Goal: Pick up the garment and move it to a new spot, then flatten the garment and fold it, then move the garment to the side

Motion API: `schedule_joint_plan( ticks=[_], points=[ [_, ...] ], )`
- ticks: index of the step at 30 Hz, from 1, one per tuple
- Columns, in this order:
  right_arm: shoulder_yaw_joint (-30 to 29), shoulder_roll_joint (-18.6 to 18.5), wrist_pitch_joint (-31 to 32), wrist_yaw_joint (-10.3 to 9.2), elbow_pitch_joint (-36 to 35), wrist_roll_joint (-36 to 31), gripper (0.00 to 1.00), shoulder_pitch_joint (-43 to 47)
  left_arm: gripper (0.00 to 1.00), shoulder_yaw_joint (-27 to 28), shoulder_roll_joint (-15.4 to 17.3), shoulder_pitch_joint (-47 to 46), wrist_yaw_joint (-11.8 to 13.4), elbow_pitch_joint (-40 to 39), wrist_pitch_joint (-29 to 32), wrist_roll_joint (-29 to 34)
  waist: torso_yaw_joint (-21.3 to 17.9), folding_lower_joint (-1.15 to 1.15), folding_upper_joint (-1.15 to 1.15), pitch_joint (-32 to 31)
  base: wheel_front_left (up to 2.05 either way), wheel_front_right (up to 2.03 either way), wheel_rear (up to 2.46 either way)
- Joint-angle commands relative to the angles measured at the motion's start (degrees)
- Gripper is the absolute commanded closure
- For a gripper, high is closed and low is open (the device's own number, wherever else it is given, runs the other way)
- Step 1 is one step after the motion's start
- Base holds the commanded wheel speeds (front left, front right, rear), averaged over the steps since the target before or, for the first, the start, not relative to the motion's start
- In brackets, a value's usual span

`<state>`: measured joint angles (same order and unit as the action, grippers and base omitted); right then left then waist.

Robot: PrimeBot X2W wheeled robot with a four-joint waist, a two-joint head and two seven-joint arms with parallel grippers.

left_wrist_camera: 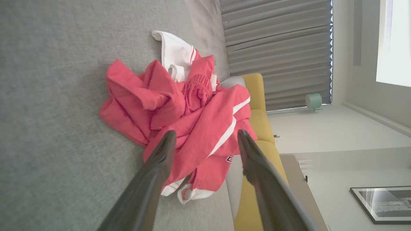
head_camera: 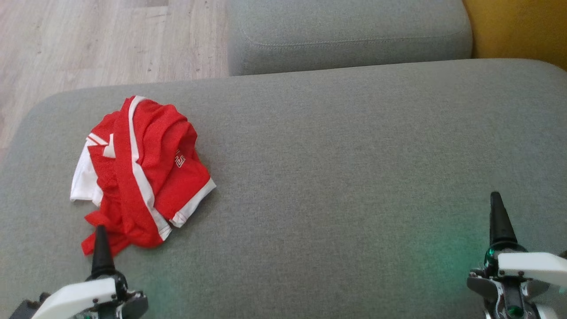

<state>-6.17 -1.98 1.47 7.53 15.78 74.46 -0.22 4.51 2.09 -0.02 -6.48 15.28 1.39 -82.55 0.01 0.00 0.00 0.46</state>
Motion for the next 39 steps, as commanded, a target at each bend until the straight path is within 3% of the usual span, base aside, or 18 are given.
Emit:
schedule_joint_plan(
  ticks=[1,24,39],
  points=[
    [0.4,-0.4,-0.7,-0.01,-2.5,-1.4,0.0,-3.0,0.0,0.9,0.4,-3.1,0.1,-2.4,-0.5,1.1,-0.1,0.0,0.0,0.0,0.0,0.0,0.0],
    [3.7,-0.5,-4.5,-0.02,-6.1,-29.4,0.0,-4.6,0.0,-6.1,0.8,-4.9,1.3,-7.0,-4.4,30.1,-0.8,0.0,0.0,1.4,0.0,0.0,0.0],
    [6.3,-0.6,-7.1,-0.02,-7.4,-43.9,0.0,-5.2,0.0,-10.9,2.7,-5.7,3.0,-7.7,-6.9,43.0,-1.1,0.0,0.0,1.9,0.0,0.0,0.0]
  ],
)
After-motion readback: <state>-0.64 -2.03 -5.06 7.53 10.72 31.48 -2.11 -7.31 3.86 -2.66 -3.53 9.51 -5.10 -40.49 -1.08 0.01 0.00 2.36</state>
